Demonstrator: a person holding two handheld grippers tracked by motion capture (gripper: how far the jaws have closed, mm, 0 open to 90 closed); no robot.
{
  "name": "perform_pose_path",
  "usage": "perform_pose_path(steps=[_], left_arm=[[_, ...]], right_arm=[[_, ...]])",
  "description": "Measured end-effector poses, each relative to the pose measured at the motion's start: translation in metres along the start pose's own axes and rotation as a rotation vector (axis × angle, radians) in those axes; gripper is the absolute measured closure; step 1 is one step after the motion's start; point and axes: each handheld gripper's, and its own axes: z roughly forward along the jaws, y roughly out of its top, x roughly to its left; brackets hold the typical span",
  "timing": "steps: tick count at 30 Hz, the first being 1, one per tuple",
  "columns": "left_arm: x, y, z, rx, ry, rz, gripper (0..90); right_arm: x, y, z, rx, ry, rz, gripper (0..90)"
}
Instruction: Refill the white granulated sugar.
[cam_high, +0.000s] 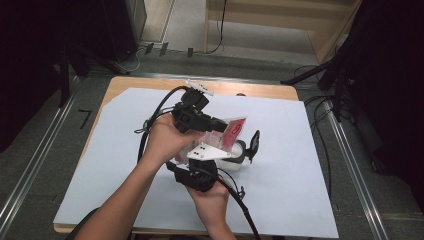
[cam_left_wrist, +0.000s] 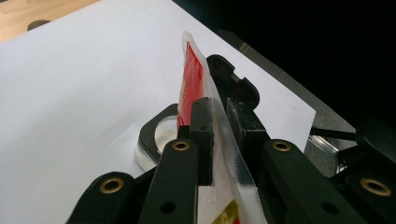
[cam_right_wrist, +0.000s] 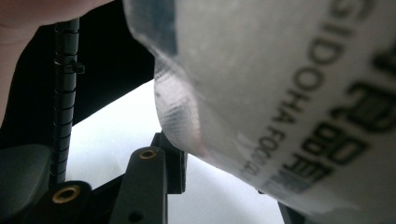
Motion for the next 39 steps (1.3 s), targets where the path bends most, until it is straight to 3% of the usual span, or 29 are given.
perform_pose_path(steps=[17,26,39], left_arm=[[-0.0006,0.0015,0.0014,-0.003,-0.003,0.004,82.3],[0.0033,0.0026,0.0017,-0.005,-0.015,-0.011,83.0],[0.0019,0.0035,0.0019,0.004,-0.014,-0.011,83.0]], right_arm=[[-0.0004,-0.0002,-0.0011,-0.003,-0.01,-0.003,63.7],[0.0037,0.0009,0.0018,0.0,-0.051,-0.017,62.7],[0.0041,0.0013,0.0011,0.001,-0.052,-0.002,63.5]])
